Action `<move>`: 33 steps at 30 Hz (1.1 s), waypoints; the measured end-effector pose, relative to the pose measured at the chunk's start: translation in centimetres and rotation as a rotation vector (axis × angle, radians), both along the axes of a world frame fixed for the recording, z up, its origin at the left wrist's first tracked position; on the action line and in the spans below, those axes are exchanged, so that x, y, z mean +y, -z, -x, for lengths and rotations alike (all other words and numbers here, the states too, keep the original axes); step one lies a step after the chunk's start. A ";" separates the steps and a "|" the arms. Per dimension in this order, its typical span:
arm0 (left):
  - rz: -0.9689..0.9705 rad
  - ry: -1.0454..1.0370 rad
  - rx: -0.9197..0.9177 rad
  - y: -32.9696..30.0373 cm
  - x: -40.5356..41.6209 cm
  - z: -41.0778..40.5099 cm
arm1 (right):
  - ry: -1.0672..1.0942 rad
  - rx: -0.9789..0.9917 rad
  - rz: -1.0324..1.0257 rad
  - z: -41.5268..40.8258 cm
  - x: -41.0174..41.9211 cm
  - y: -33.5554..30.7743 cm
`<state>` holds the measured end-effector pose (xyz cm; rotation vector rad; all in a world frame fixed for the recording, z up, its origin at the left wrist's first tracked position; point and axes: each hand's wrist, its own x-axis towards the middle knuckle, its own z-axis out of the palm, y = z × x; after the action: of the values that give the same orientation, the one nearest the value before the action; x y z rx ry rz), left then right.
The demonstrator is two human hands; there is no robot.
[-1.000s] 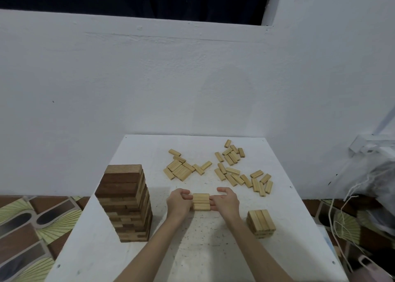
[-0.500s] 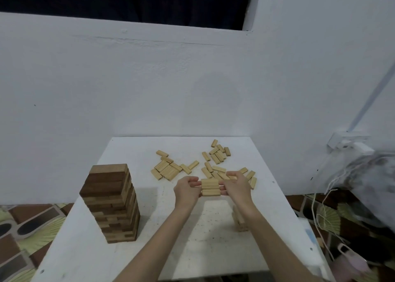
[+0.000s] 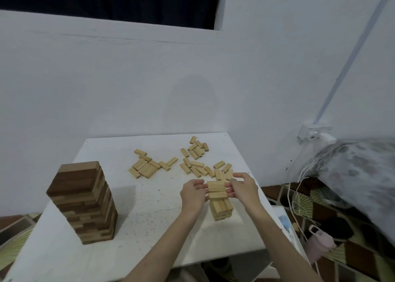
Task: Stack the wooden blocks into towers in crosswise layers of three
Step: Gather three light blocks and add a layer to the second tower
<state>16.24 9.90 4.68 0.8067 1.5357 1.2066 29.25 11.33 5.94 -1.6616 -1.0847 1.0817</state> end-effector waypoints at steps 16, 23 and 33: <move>0.055 -0.023 -0.036 0.8 -1.9 -1.7 | -0.003 -0.017 0.032 -1.2 -1.3 1.2; 0.062 -0.022 -0.022 1.2 -2.3 -1.9 | -0.011 -0.036 0.042 -1.3 -1.0 1.3; 0.061 -0.026 0.020 1.6 -2.2 -2.2 | -0.004 -0.022 0.045 -1.5 -1.0 1.5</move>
<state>18.42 7.68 3.09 0.7626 1.5959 1.1684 30.75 10.29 4.40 -1.7111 -1.0851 1.1007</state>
